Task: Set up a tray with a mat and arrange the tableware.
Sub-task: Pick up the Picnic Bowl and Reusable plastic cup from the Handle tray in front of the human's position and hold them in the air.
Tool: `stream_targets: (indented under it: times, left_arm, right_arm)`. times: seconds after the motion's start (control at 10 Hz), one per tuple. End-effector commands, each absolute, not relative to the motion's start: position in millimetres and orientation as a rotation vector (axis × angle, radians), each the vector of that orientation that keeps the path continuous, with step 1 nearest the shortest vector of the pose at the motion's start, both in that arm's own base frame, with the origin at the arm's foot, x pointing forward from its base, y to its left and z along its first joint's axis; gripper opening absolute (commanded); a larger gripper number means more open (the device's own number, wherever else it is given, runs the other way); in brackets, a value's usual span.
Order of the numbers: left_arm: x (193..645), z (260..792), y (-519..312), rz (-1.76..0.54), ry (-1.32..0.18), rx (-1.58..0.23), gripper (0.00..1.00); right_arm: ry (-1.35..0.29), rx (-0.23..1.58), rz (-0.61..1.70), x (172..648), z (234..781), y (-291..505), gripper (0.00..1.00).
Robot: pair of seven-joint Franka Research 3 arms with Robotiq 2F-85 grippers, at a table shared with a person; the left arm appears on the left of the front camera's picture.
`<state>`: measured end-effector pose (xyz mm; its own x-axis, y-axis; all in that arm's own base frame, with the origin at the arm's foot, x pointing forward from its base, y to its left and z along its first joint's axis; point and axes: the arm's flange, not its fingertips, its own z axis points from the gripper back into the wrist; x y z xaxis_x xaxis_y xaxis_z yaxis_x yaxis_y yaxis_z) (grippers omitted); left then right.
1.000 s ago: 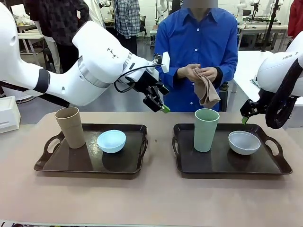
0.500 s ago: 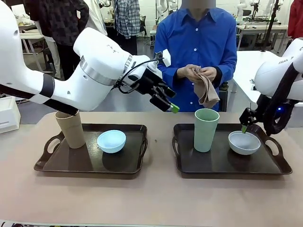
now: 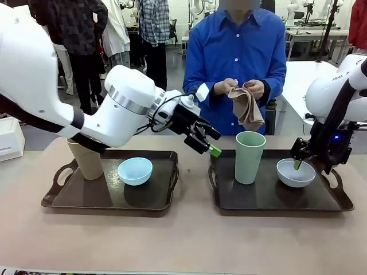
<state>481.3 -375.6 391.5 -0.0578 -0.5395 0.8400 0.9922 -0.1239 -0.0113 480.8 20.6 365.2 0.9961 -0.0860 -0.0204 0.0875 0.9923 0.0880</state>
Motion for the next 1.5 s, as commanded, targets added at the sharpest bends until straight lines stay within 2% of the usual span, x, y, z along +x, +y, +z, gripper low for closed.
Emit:
stream_targets:
  times: [0.0,0.2,0.6,1.4]
  left_arm:
    - [508,378,-392,-1.566,-0.780,-0.885,1.00]
    - [521,365,-411,-1.581,-0.814,-0.890,1.00]
    - [523,334,-442,-1.603,-0.756,-0.910,1.00]
    - [526,307,-480,-1.619,-0.770,-0.946,1.00]
  right_arm:
    - [0.018,0.081,-0.092,490,364,24,1.00]
    - [0.010,0.088,-0.085,491,361,23,1.00]
    - [0.017,0.099,-0.074,491,356,22,1.00]
    - [0.027,0.097,-0.050,494,353,26,1.00]
